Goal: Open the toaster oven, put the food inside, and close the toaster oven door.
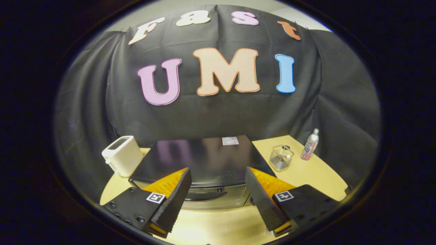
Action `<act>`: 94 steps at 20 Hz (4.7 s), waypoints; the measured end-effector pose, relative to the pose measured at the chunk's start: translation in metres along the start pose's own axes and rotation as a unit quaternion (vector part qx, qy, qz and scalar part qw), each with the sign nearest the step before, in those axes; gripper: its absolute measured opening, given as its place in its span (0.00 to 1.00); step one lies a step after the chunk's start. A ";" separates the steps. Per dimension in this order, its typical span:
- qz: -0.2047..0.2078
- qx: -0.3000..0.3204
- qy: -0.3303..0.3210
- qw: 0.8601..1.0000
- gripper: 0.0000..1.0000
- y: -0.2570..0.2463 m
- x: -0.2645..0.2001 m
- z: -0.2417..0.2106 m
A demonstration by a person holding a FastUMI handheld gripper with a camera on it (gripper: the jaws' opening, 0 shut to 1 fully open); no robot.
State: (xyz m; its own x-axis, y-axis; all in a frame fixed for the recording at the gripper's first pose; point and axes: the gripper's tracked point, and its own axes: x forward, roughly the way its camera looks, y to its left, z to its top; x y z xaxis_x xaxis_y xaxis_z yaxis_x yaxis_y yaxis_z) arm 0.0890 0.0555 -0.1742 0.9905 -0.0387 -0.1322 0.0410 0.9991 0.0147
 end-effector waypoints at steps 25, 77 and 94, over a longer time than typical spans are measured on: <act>0.013 0.028 -0.047 0.998 0.96 0.015 -0.014 -0.058; -0.013 0.019 0.138 0.990 0.91 -0.125 -0.085 -0.094; 0.008 0.154 0.196 0.968 0.86 -0.220 -0.061 -0.155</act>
State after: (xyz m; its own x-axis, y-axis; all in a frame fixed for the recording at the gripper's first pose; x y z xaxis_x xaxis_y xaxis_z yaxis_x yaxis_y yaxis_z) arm -0.0010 -0.1585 -0.3235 0.8682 0.0483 -0.4938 0.1223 0.9437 0.3074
